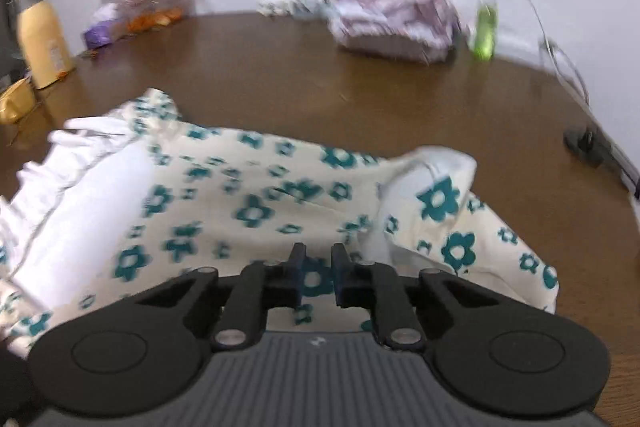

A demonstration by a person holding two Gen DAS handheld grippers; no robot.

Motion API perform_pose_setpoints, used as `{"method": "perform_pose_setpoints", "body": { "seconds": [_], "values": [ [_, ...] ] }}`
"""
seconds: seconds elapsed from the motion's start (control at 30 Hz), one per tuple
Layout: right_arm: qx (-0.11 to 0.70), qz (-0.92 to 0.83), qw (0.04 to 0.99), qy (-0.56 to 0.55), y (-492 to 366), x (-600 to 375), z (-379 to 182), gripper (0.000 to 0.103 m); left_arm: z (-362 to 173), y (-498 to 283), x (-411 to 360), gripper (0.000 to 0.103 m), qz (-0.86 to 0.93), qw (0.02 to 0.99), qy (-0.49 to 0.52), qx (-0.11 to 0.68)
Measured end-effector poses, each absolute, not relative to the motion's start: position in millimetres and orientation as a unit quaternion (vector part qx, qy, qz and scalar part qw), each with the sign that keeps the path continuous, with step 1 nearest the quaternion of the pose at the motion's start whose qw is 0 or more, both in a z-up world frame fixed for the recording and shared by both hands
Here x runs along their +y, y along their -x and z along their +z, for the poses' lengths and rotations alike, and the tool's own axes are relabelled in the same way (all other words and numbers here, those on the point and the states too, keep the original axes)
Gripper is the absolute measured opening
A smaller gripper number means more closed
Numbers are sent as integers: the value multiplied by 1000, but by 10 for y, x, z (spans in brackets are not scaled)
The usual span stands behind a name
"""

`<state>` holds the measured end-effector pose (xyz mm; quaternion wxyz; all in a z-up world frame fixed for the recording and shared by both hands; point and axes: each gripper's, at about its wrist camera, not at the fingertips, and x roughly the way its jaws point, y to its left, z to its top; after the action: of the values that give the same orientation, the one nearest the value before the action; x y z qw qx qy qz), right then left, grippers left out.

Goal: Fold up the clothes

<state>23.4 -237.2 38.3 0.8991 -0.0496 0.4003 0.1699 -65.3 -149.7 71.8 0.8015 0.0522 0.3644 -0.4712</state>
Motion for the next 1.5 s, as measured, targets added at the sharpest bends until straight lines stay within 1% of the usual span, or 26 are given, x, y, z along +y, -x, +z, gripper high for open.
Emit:
{"method": "perform_pose_setpoints", "body": {
  "seconds": [0.03,0.17,0.27,0.33,0.4,0.5,0.57,0.6,0.67,0.77,0.83,0.9,0.97,1.0,1.07,1.1,1.13,1.2,1.27,1.3,1.33,1.5],
  "values": [
    [401,158,901,51,-300,-2394,348,5,714,676,-1511,50,-472,803,-58,359],
    [407,100,905,74,-435,-2454,361,7,705,688,-1493,51,-473,802,-58,359],
    [401,114,908,48,-336,-2548,477,11,744,664,-1375,50,-465,803,-29,373],
    [388,139,911,28,-281,-2536,541,15,830,641,-1218,51,-471,805,-5,359],
    [397,161,904,12,-341,-2446,510,15,935,644,-1116,52,-470,813,3,345],
    [400,137,905,46,-451,-2316,336,15,1022,701,-1004,52,-445,833,-16,327],
    [382,105,915,73,-433,-2305,296,30,1050,750,-910,52,-420,849,-34,317],
    [379,97,918,66,-399,-2346,315,34,1036,760,-840,52,-409,855,-32,318],
    [373,93,922,46,-253,-2454,397,32,989,772,-639,52,-378,866,-19,328],
    [354,102,929,20,181,-2635,590,33,949,804,-252,52,-327,883,1,337],
    [370,119,921,3,445,-2657,555,33,961,825,14,53,-306,891,14,334],
    [386,124,914,3,662,-2627,469,31,954,834,185,56,-283,900,21,331],
    [388,104,915,31,797,-2557,363,29,947,815,299,55,-239,914,15,328],
    [380,94,920,24,875,-2580,390,28,978,838,343,54,-228,918,16,324],
    [349,85,933,-10,1072,-2675,521,32,1041,883,432,55,-205,926,18,317],
    [328,85,940,-28,1152,-2724,592,38,1071,906,472,56,-197,929,20,313],
    [313,74,946,-39,1193,-2763,642,40,1096,927,494,56,-202,929,25,308],
    [306,43,950,-34,1136,-2788,633,39,1116,929,494,56,-206,930,27,304],
    [325,12,945,-23,972,-2800,487,26,1117,899,449,56,-202,930,15,306],
    [339,1,941,-21,895,-2803,398,10,1118,891,436,56,-199,931,9,306],
    [348,-1,937,-24,858,-2799,332,6,1120,894,453,56,-198,932,6,303],
    [345,6,938,-23,740,-2783,245,5,1011,786,620,57,-177,932,18,316]
  ]
}}
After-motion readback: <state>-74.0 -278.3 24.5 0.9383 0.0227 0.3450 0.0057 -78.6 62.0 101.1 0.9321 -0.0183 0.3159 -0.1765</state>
